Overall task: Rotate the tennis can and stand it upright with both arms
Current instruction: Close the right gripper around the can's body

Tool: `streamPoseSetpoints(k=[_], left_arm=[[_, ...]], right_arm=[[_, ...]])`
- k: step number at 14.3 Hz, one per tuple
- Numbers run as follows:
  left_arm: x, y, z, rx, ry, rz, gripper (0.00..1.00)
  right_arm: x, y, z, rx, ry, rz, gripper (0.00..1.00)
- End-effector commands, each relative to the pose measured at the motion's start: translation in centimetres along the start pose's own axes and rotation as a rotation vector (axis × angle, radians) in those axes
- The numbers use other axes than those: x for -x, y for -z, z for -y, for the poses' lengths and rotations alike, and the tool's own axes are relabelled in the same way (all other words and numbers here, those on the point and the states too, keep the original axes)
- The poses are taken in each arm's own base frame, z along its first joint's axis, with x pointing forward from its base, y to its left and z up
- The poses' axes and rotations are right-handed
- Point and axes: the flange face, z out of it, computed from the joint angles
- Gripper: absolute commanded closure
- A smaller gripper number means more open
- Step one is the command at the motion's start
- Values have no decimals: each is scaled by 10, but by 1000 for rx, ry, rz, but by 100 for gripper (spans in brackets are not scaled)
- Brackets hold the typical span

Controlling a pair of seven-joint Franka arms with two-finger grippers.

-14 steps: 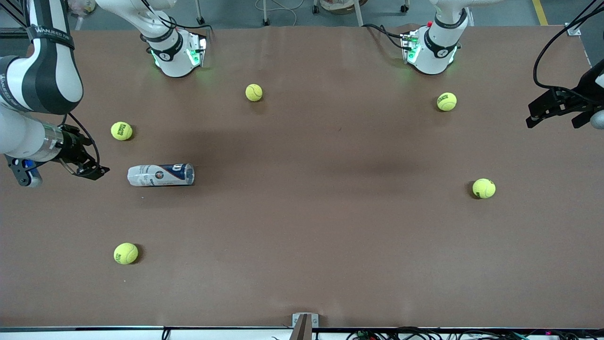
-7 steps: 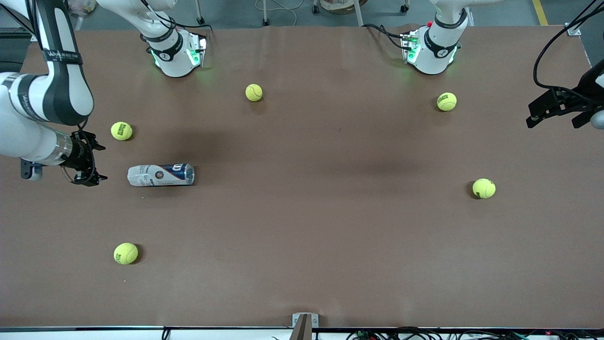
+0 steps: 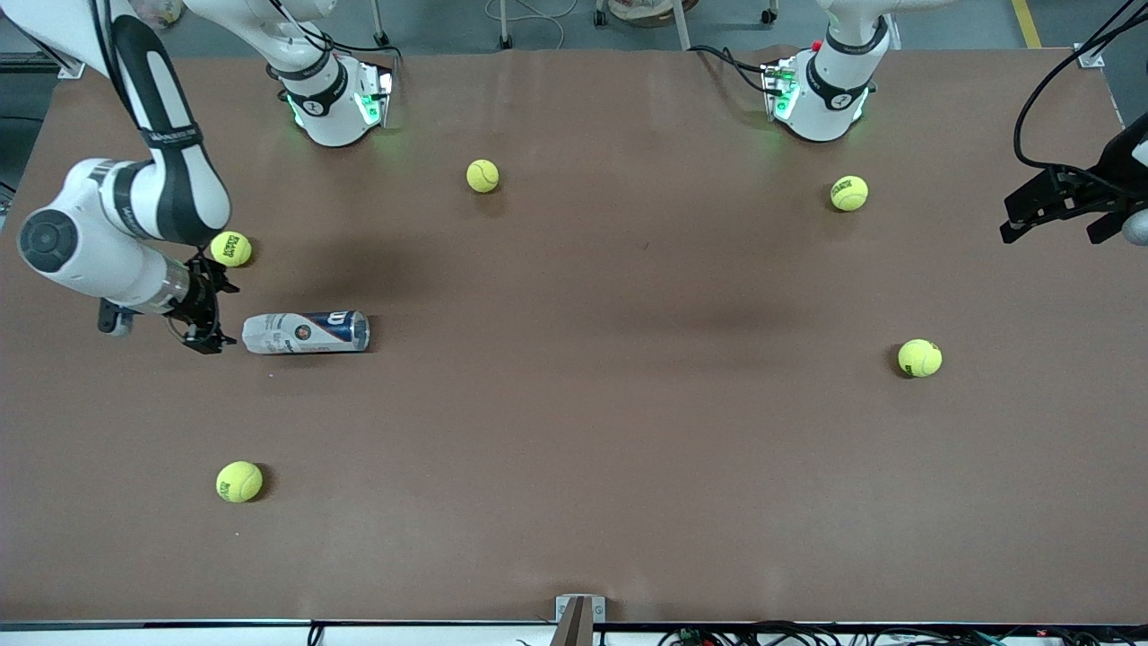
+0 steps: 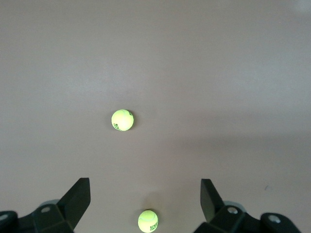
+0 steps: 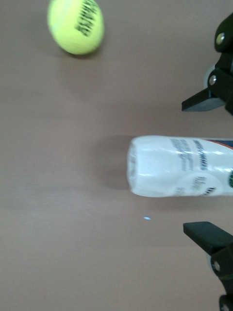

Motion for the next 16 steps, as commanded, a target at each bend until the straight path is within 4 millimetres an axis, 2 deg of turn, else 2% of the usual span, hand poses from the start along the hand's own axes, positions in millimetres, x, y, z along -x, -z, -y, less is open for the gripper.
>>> streamPoseSetpoints(k=[1, 5, 12, 16], left_arm=[[-2, 4, -1, 11, 1, 1, 0], [-2, 4, -1, 11, 1, 1, 0], [-2, 4, -1, 11, 1, 1, 0], [-2, 4, -1, 11, 1, 1, 0]], right_arm=[[34, -20, 6, -4, -51, -6, 0], [56, -27, 7, 4, -77, 7, 0], [56, -68, 14, -15, -76, -4, 0], [56, -83, 14, -13, -76, -8, 0]])
